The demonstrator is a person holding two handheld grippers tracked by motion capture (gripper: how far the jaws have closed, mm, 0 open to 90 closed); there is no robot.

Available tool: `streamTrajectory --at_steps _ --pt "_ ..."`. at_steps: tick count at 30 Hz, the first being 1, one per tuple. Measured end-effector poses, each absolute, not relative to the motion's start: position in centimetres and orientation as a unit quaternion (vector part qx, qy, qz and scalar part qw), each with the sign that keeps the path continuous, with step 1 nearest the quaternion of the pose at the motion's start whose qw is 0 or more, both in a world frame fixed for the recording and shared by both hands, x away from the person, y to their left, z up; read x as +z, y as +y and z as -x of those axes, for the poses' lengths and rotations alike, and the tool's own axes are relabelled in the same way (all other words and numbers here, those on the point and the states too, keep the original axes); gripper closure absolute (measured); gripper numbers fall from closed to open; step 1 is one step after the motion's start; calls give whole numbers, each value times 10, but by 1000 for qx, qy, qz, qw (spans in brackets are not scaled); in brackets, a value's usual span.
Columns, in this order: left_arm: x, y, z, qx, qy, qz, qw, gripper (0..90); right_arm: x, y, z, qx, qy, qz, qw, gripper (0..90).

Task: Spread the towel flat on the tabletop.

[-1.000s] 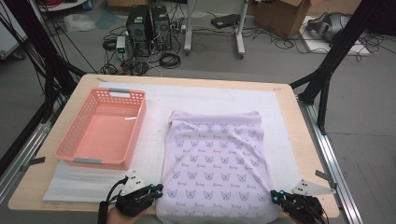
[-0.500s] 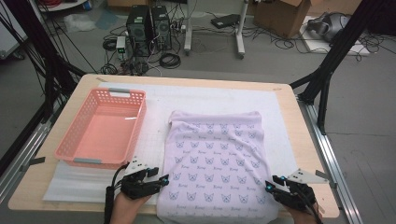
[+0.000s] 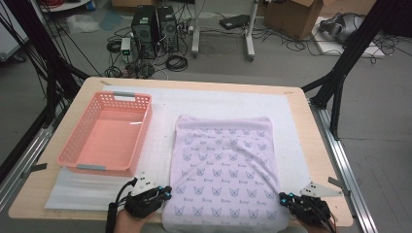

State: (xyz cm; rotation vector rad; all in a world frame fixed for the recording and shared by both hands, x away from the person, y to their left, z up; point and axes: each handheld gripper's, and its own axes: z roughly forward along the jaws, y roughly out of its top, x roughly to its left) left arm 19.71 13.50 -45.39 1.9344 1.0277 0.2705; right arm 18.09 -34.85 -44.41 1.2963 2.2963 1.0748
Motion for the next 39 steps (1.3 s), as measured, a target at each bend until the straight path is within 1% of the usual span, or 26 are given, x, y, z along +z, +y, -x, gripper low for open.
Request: streamTrajectory --at_steps 5,6,7,8,9,10,13,15,17,21,24,26,27,28,30,37,38,39 --pt "-454 136 -185 98 405 -789 452 851 -439 -353 -166 379 801 -443 135 858" --pt "-454 137 -185 100 407 -787 452 820 -440 -354 -164 381 802 -442 131 818" --pt "-454 137 -186 101 413 -782 456 728 -441 -354 -164 381 799 -446 136 720" --pt "-453 138 -189 97 420 -775 461 642 -442 -355 -165 382 795 -451 139 682" --pt "-452 138 -190 99 422 -771 467 606 -442 -355 -167 386 791 -453 144 649" --pt "-450 139 -192 102 421 -767 473 590 -441 -355 -169 389 785 -459 150 618" --pt "-449 137 -201 109 423 -761 480 556 -438 -353 -176 402 765 -473 169 608" --pt "-449 133 -209 114 427 -762 474 555 -438 -347 -183 404 763 -472 182 614" --pt "-450 129 -215 115 424 -766 469 567 -438 -338 -188 399 772 -457 188 633" --pt "-452 120 -219 108 409 -774 470 582 -440 -321 -194 406 786 -432 173 650" --pt "-454 112 -219 110 397 -782 467 590 -446 -312 -200 378 806 -422 173 652" --pt "-456 107 -218 114 388 -789 462 613 -449 -312 -200 377 805 -420 179 693" --pt "-456 106 -217 128 383 -794 454 646 -449 -312 -200 375 807 -421 180 751" --pt "-456 105 -216 136 383 -796 450 711 -448 -313 -199 374 809 -417 180 836" --pt "-455 106 -216 135 384 -798 445 859 -447 -313 -198 369 812 -415 179 867" --pt "-453 114 -203 107 391 -798 447 871 -444 -326 -190 378 812 -420 145 874" --pt "-453 114 -200 106 388 -799 447 866 -445 -327 -188 377 815 -418 139 866" --pt "-453 115 -199 103 389 -797 450 850 -445 -328 -186 380 816 -416 131 837"
